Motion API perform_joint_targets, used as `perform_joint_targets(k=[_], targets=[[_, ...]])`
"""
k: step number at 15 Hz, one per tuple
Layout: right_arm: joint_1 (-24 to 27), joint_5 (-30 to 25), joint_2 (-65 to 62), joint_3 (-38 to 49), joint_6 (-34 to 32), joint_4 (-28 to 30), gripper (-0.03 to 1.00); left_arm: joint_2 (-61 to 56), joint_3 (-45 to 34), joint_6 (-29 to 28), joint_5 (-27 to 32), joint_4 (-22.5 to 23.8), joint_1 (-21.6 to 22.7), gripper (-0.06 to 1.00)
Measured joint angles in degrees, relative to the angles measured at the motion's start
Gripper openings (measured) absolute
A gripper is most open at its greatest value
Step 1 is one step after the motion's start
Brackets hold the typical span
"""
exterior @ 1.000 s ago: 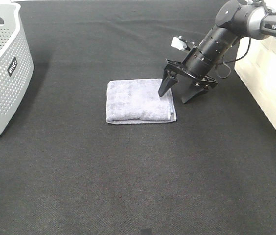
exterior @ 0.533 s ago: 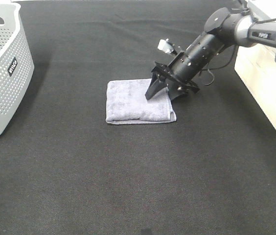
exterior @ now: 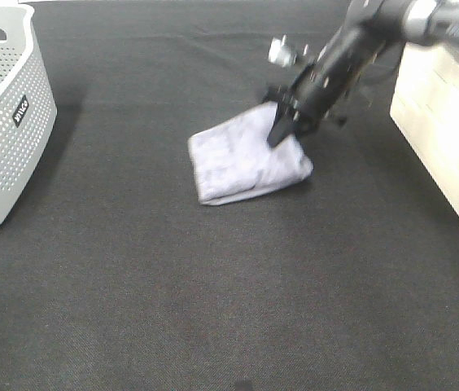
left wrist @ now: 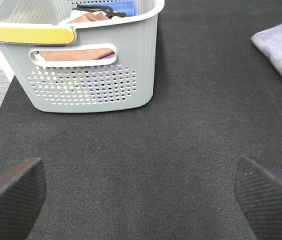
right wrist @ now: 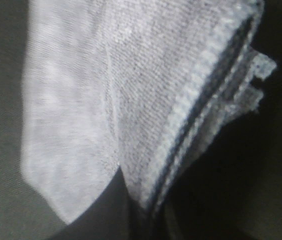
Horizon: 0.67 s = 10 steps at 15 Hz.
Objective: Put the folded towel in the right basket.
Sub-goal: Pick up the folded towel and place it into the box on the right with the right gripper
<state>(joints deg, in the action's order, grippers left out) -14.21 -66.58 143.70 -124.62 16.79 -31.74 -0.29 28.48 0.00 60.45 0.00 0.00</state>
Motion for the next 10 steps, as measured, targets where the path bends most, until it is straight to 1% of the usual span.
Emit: perform_joint_targets(k=[3,7,10], targets=[[0.00,-0.06,-8.31,0.00,0.00,3.04,0.08,0.00,0.00,0.00,0.00,0.00,0.00,0.97],[0.63,-0.06,-20.68,0.00,-0.46,10.89,0.08,0.00,0.00,0.00,0.00,0.00,0.00,0.97],[5.33,-0.57,-27.04,0.00,-2.46,14.09,0.08,0.00,0.00,0.00,0.00,0.00,0.00,0.97]])
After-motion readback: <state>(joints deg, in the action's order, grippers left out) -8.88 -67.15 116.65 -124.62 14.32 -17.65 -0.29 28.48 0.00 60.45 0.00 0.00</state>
